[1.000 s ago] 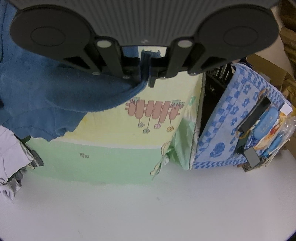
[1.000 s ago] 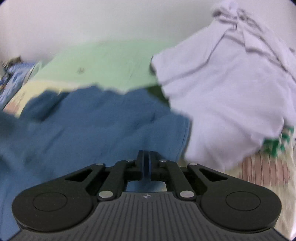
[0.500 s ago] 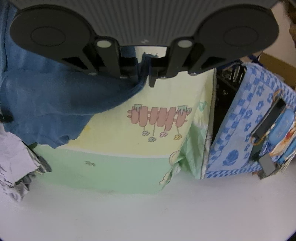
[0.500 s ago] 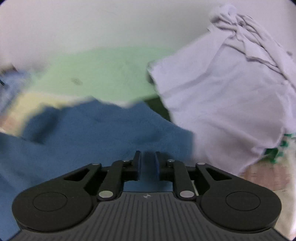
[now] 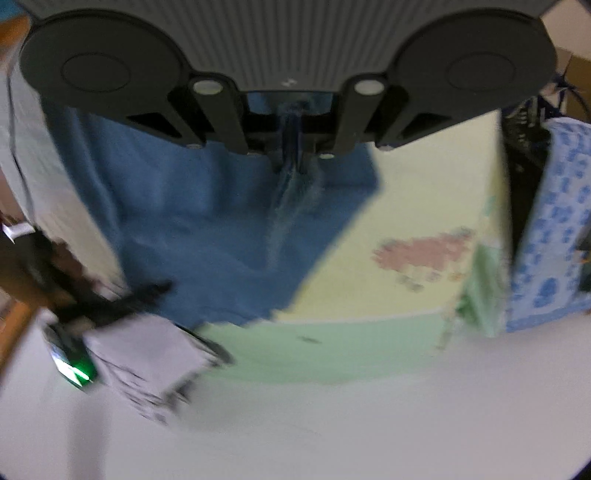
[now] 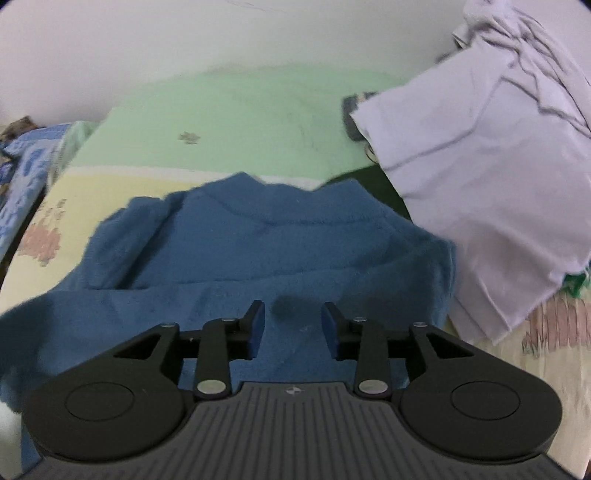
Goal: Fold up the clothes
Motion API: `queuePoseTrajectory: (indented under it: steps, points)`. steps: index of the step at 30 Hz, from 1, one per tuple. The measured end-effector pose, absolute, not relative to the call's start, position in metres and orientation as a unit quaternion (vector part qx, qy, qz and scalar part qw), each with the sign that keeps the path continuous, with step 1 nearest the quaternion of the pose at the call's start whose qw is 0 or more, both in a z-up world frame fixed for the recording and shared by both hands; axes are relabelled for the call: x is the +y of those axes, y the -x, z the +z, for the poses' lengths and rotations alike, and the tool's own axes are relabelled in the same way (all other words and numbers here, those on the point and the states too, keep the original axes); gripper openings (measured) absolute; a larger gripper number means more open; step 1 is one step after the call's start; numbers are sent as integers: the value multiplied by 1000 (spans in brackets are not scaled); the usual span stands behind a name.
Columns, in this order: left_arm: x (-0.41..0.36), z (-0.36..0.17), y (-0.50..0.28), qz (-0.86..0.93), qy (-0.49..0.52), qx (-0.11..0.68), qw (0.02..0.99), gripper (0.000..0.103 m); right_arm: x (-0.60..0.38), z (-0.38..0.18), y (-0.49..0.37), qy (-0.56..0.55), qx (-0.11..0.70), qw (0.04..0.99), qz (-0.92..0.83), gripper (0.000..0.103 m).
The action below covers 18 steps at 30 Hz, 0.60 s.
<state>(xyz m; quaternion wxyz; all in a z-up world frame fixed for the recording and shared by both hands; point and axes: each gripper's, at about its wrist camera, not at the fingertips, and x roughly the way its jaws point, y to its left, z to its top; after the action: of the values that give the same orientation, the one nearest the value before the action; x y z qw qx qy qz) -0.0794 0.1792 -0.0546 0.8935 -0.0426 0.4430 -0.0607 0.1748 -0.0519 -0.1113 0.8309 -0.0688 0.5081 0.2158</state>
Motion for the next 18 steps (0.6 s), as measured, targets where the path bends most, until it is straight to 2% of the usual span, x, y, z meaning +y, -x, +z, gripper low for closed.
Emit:
queuePoseTrajectory:
  steps: [8, 11, 15, 18]
  points:
    - [150, -88, 89, -92, 37, 450, 888, 6, -21, -97, -146, 85, 488, 835, 238, 37]
    - [145, -98, 90, -99, 42, 455, 884, 6, -10, -92, -139, 54, 496, 829, 253, 37]
    - [138, -108, 95, -102, 28, 461, 881, 5, 5, -91, -142, 4, 517, 823, 236, 48]
    - [137, -107, 99, -110, 27, 458, 882, 5, 12, -98, -147, -31, 546, 809, 217, 48]
